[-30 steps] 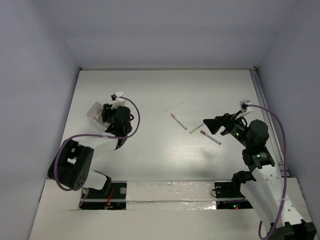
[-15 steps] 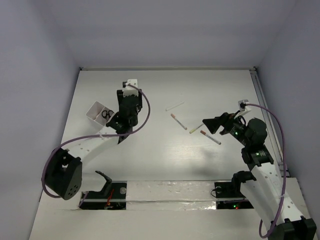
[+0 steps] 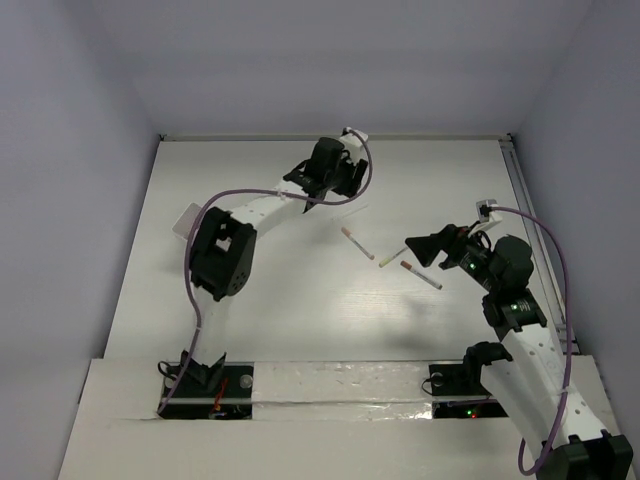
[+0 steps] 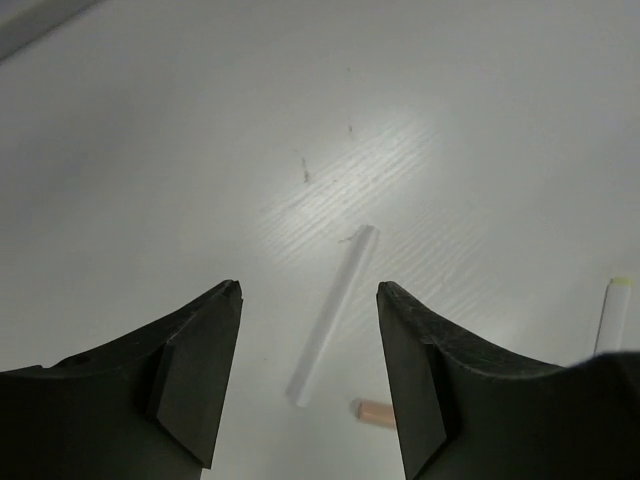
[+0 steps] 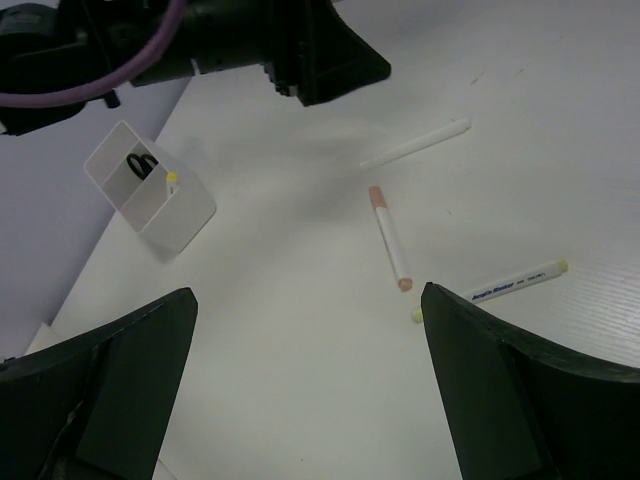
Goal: Sort the stationery into containers
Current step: Pick up the pen from the center of the board, then place the pen in the storage box.
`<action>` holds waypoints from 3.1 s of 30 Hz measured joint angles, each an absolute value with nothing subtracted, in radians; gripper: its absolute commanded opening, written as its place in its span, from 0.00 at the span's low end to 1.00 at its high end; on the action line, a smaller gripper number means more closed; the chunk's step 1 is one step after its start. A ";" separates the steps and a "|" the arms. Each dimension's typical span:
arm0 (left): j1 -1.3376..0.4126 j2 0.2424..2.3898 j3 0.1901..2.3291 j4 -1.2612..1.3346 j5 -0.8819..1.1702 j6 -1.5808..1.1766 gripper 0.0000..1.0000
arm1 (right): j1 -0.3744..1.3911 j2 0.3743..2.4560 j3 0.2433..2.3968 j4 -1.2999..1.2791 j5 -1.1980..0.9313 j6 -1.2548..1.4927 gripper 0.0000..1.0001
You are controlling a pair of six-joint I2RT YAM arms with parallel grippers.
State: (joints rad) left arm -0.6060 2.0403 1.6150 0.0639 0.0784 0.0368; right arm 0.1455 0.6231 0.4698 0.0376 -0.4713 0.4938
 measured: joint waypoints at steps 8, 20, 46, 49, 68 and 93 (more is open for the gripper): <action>-0.607 2.269 1.819 -0.123 0.229 0.094 0.51 | 0.146 0.624 0.470 0.038 -0.466 0.494 1.00; -0.607 2.395 1.956 -0.194 0.303 0.153 0.47 | 0.146 0.635 0.470 0.038 -0.467 0.494 1.00; -0.544 2.351 1.884 -0.150 0.139 0.207 0.00 | 0.146 0.656 0.470 0.060 -0.468 0.495 1.00; -0.477 2.191 1.739 -0.125 0.105 0.183 0.00 | 0.146 0.656 0.470 0.060 -0.474 0.497 1.00; -0.305 1.139 0.614 0.480 -0.250 -0.064 0.00 | 0.165 0.624 0.470 0.067 -0.463 0.501 1.00; -0.220 1.306 0.601 0.599 -0.367 -0.023 0.00 | 0.165 0.621 0.470 0.068 -0.465 0.505 1.00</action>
